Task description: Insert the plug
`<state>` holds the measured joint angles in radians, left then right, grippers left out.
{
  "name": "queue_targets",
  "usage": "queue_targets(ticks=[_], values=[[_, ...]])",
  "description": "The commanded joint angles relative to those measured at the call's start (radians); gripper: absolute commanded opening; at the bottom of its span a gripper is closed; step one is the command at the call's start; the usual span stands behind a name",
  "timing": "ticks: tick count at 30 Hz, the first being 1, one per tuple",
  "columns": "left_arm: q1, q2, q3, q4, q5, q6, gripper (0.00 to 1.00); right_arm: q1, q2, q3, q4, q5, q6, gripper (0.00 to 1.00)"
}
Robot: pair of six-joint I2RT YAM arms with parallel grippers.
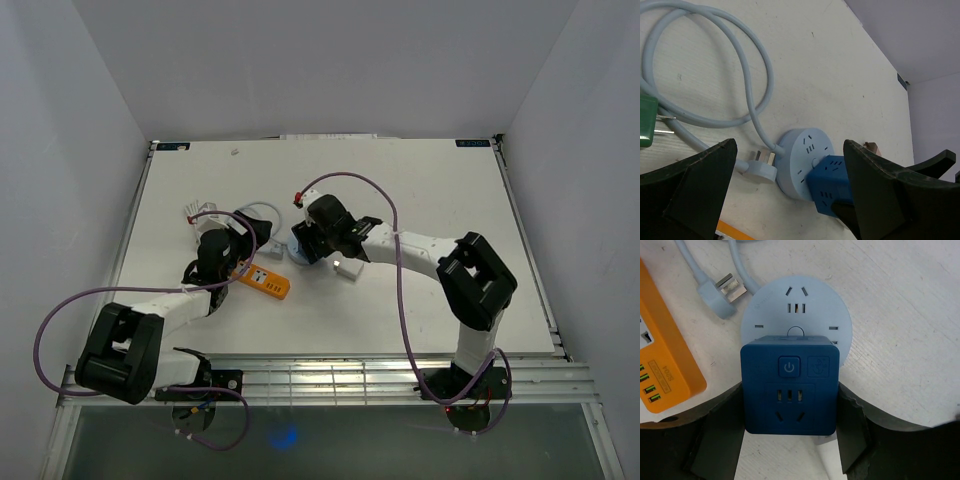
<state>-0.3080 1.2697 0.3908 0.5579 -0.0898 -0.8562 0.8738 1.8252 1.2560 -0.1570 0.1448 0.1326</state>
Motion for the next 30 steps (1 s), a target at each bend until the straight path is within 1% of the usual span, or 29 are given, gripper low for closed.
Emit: queue_targets(ticks=[1,4,5,9,12,18,21,25,28,30], values=[[-0.003,0.005,0.034,-0.001,0.001,0.014,0.98,0.014,0.081,0.008,-0.219,-0.091,-0.114,0.08],[-0.003,0.016,0.039,0.0,0.004,0.014,0.98,0.016,0.124,0.054,-0.3,-0.07,-0.116,0.08],[-0.002,0.017,0.04,0.0,0.005,0.014,0.98,0.016,0.137,0.086,-0.35,-0.068,-0.116,0.08],[-0.003,0.023,0.042,-0.001,0.01,0.016,0.98,0.014,0.2,0.167,-0.462,-0.088,-0.119,0.08],[-0.003,0.023,0.04,-0.001,0.005,0.019,0.98,0.014,0.238,0.187,-0.501,-0.119,-0.125,0.08],[-0.003,0.02,0.04,-0.001,0.002,0.022,0.98,0.013,0.264,0.142,-0.484,-0.113,-0.123,0.08],[-0.003,0.022,0.043,-0.004,0.002,0.025,0.98,0.007,0.269,0.122,-0.499,-0.031,-0.084,0.08],[-0.003,0.023,0.045,-0.007,0.001,0.029,0.98,-0.094,0.255,0.114,-0.523,0.007,-0.002,0.08],[-0.003,0.022,0.046,-0.01,-0.002,0.032,0.98,-0.133,0.212,0.083,-0.516,0.048,0.007,0.08],[-0.003,0.023,0.046,-0.012,-0.004,0.034,0.98,-0.137,0.188,0.06,-0.51,0.064,0.001,0.08]])
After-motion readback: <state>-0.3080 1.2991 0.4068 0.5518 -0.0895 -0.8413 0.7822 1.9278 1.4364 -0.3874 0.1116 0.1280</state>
